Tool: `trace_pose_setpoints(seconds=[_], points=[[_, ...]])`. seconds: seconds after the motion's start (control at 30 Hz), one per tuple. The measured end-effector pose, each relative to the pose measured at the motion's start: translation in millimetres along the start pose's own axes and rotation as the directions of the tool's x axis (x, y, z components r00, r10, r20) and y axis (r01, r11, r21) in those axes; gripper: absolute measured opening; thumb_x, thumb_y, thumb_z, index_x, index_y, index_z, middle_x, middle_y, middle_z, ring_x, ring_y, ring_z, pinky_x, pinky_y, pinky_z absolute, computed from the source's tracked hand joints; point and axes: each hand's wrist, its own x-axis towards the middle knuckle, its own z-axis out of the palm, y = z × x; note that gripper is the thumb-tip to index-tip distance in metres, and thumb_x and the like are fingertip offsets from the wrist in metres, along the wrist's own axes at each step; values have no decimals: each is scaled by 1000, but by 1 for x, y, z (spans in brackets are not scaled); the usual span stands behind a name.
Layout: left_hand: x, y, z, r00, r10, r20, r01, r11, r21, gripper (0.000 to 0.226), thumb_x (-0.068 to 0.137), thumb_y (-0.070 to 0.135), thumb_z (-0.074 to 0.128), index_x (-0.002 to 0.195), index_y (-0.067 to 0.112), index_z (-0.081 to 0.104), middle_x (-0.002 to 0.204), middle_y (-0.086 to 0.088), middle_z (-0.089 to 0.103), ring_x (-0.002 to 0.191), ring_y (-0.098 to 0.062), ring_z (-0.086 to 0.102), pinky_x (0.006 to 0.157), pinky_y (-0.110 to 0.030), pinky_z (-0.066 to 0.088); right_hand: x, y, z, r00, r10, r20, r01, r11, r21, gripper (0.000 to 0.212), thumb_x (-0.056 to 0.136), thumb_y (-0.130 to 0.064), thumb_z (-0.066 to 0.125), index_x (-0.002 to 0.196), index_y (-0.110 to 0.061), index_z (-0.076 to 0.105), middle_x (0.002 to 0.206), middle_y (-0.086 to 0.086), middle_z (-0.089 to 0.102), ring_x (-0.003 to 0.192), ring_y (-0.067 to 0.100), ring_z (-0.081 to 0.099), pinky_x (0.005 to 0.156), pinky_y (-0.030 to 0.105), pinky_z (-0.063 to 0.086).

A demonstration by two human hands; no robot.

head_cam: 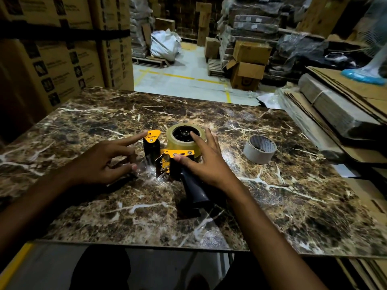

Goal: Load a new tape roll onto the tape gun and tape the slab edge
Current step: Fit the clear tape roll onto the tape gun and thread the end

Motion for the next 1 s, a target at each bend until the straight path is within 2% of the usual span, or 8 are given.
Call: trace_pose_setpoints(seconds=[0.07, 0.13, 0.2, 0.3, 0.4, 0.7, 0.8, 1.0], points=[[-4, -4, -3, 1000, 2, -14, -2, 1000, -7, 26, 94, 50, 63, 83, 28, 71, 167, 20, 38, 139, -6, 59, 102, -34, 53, -1, 0, 1, 1000, 2, -8, -2, 1000, 18, 94, 81, -72, 66, 160, -38, 29, 173, -13, -12, 158, 14, -17, 127, 58, 9], [-6, 3, -3, 995, -39, -87, 34, 998, -58, 20, 92, 53, 63, 103, 39, 71, 155, 22, 56, 140, -8, 58, 109, -25, 48, -1, 0, 2, 1000, 6, -17, -6, 999, 42, 93, 81, -71, 68, 160, -38, 31, 173, -14, -11, 158, 13, -17, 127, 56, 9], [1, 17, 1, 980, -101, -173, 97, 995, -28, 49, 84, 63, 68, 129, 46, 60, 147, 18, 63, 142, -9, 56, 115, -33, 46, 0, 1, 3, 1000, 10, -22, -8, 998, 57, 93, 81, -71, 68, 159, -39, 31, 173, -16, -11, 158, 11, -17, 127, 56, 9], [21, 36, 12, 977, -132, -170, 165, 967, 193, 98, 66, 80, 77, 148, 36, 48, 153, 6, 57, 134, -14, 58, 106, -39, 50, 1, 2, 5, 999, 6, -32, -5, 999, 49, 94, 79, -73, 68, 159, -39, 32, 173, -15, -10, 158, 12, -15, 127, 56, 11], [32, 37, 17, 982, -105, -157, 151, 938, 312, 106, 62, 90, 69, 150, 34, 50, 145, 6, 61, 126, -17, 63, 98, -41, 56, 2, 2, 5, 1000, 1, -29, 0, 1000, 30, 94, 79, -73, 68, 159, -39, 31, 173, -14, -11, 158, 12, -17, 127, 56, 10], [34, 26, 13, 986, 35, -162, 44, 885, 463, 95, 72, 90, 57, 144, 28, 65, 128, 4, 68, 103, -21, 71, 78, -37, 58, 4, 1, 5, 1000, -1, -14, 1, 1000, 10, 94, 81, -73, 65, 160, -39, 28, 173, -12, -12, 158, 14, -17, 127, 57, 9], [36, 19, 10, 987, 68, -147, 11, 878, 478, 90, 74, 88, 59, 140, 28, 68, 122, 3, 70, 99, -23, 71, 78, -42, 58, 3, 1, 5, 1000, 3, -17, -3, 1000, 3, 94, 81, -74, 65, 160, -38, 28, 173, -12, -12, 158, 15, -17, 127, 58, 8], [44, 14, 11, 973, 31, -229, 78, 890, 449, 71, 74, 76, 67, 127, 29, 77, 109, 4, 73, 95, -24, 70, 77, -44, 55, 2, -1, 6, 999, 2, -32, -2, 1000, 2, 93, 81, -73, 65, 160, -38, 30, 174, -11, -11, 158, 16, -16, 126, 59, 8]])
